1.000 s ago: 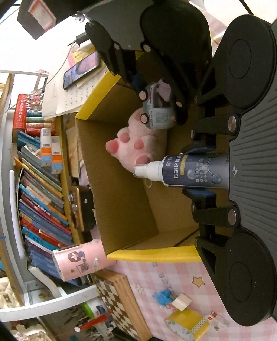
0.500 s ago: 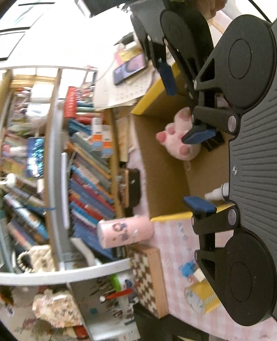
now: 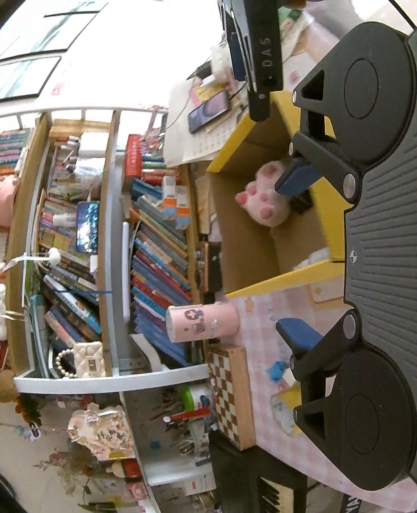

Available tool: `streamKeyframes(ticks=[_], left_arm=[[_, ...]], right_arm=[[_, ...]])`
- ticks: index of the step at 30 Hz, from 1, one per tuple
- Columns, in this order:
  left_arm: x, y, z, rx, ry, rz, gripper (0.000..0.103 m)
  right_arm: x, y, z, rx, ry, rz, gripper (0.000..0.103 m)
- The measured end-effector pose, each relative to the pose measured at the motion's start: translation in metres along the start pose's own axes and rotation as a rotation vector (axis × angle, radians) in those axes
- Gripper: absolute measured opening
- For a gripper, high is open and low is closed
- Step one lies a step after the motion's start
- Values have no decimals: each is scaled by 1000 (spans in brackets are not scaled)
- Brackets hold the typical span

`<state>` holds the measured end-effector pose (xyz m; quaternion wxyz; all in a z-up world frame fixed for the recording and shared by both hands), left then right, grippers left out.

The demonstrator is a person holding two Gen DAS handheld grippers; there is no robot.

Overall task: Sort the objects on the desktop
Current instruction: 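Withdraw both grippers from the yellow box back over the desk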

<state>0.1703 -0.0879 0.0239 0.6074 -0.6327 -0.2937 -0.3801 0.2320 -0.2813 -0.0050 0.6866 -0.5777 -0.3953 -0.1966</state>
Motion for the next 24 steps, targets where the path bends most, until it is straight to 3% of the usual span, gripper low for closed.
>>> streamKeyframes(ticks=[13, 24], left_arm=[[-60, -39, 16, -55, 86, 65, 92], [-98, -65, 42, -49, 90, 147, 93]], right_arm=[[-84, -42, 61, -84, 118, 85, 68], [-124, -59, 112, -106, 124, 140, 70]])
Point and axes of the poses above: each gripper's, at about its wrist camera, not at the fingertips, and y roughly the way its jaws point, z to its left, x to its top, the point moved 3 cm from there along y, roughly the way its jaws point, and after that the axes turned 6 degrees about z, right-handed, at the moved point
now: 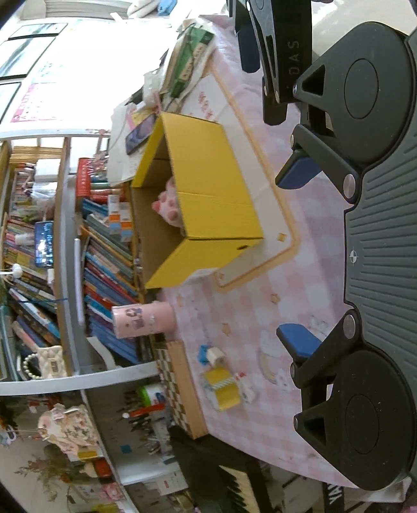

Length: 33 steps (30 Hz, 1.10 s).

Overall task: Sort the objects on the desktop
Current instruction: 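Withdraw both grippers from the yellow box back over the desk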

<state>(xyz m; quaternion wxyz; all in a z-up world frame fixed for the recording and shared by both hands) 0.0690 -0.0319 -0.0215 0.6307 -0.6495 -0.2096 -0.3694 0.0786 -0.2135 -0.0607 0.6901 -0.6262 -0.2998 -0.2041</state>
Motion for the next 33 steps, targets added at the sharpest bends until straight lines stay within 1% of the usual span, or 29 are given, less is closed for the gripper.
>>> streamKeyframes(ticks=[8, 14, 26, 33], left_arm=[[-19, -14, 27, 25, -12, 27, 94], [-33, -23, 54, 60, -67, 54, 95], [-51, -44, 100, 155, -157, 35, 95], [-55, -50, 120, 182, -188, 17, 95]], right_arm=[[-14, 1, 35, 51, -2, 39, 72], [-15, 3, 64, 93, -47, 55, 73], [-8, 4, 120, 170, -167, 39, 73], [-2, 2, 143, 187, -209, 22, 73]])
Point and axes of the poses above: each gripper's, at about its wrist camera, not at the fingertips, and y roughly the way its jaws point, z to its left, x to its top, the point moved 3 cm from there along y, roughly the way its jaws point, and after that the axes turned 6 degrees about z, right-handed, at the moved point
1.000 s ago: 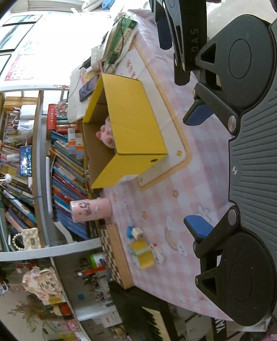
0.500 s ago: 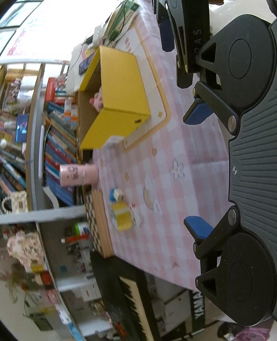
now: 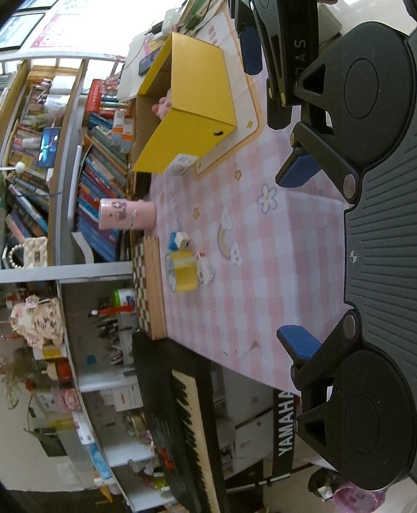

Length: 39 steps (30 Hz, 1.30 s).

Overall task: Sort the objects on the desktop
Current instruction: 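Withdraw both grippers from the yellow box back over the desk, then grasp the white card box with the left gripper while the right grasps the plug charger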

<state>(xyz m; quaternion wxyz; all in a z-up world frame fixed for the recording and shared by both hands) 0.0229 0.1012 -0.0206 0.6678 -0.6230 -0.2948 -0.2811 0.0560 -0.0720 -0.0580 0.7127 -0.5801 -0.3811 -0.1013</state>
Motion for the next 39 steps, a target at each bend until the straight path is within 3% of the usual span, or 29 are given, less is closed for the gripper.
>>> streamKeyframes(ticks=[18, 33, 39], left_arm=[[21, 21, 26, 56, -62, -30, 95], [87, 111, 33, 114, -106, 19, 95], [107, 151, 28, 104, -113, 57, 95]], right_arm=[[40, 27, 19, 42, -60, -25, 73], [134, 112, -13, 93, -66, -2, 73], [168, 147, -24, 112, -65, 17, 73]])
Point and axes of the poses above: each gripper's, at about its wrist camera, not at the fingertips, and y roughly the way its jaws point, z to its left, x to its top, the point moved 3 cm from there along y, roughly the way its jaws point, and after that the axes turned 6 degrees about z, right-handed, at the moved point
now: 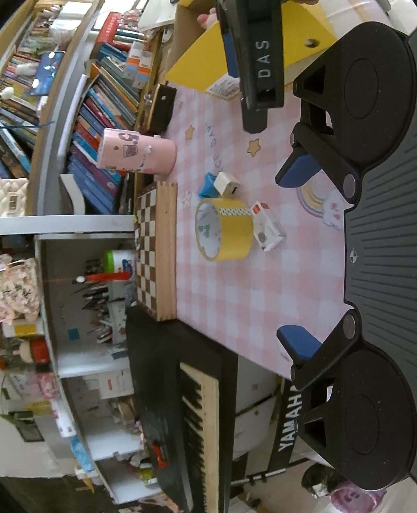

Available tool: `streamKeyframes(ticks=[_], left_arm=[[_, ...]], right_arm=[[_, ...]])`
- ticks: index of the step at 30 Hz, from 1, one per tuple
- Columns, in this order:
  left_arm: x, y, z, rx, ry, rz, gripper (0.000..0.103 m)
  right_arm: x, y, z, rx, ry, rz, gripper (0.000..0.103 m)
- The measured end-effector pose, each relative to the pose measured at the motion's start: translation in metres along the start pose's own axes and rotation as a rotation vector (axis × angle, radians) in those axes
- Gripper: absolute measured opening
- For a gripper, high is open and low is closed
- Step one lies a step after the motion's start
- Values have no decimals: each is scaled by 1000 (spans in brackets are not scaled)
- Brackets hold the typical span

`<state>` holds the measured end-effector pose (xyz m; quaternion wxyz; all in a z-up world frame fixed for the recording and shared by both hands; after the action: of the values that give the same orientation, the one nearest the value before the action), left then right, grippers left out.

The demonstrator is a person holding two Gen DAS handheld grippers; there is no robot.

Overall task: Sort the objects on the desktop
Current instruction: 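Grasp the white card box with the left gripper while the right grasps the plug charger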

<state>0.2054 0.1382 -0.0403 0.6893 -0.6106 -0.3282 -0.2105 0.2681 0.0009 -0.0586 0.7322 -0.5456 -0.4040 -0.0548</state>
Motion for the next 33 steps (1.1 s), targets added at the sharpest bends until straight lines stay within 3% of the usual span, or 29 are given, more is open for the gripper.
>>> streamKeyframes(ticks=[8, 13, 17, 21, 22, 23, 27, 33], left_arm=[[15, 67, -22, 1, -23, 68, 93], [20, 101, -34, 59, -25, 109, 92], [21, 118, -38, 68, -53, 143, 85], [21, 122, -39, 67, -54, 139, 78], [21, 121, -40, 52, -59, 136, 65], [21, 121, -41, 34, -60, 133, 61], [23, 119, -39, 26, -59, 156, 60], [18, 94, -5, 47, -161, 147, 59]], right_arm=[[34, 42, -14, 13, 15, 50, 72], [46, 65, -17, 22, 3, 88, 72], [53, 81, -17, 30, -19, 112, 72], [59, 96, -15, 44, -49, 134, 72], [60, 100, -15, 49, -56, 141, 73], [61, 105, -14, 53, -63, 148, 73], [66, 123, -11, 60, -100, 172, 73], [71, 148, -8, 37, -202, 199, 72]])
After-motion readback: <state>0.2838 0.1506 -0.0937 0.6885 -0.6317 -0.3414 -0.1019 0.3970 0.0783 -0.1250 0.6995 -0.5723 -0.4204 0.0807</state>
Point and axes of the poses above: each gripper's, at about its wrist camera, not at the fingertips, and y roughly the way its jaws point, z to its left, x to its top, the point moved 3 cm from there along y, roughly the way its jaws point, and after that the axes turned 6 degrees about z, right-handed, at the moved point
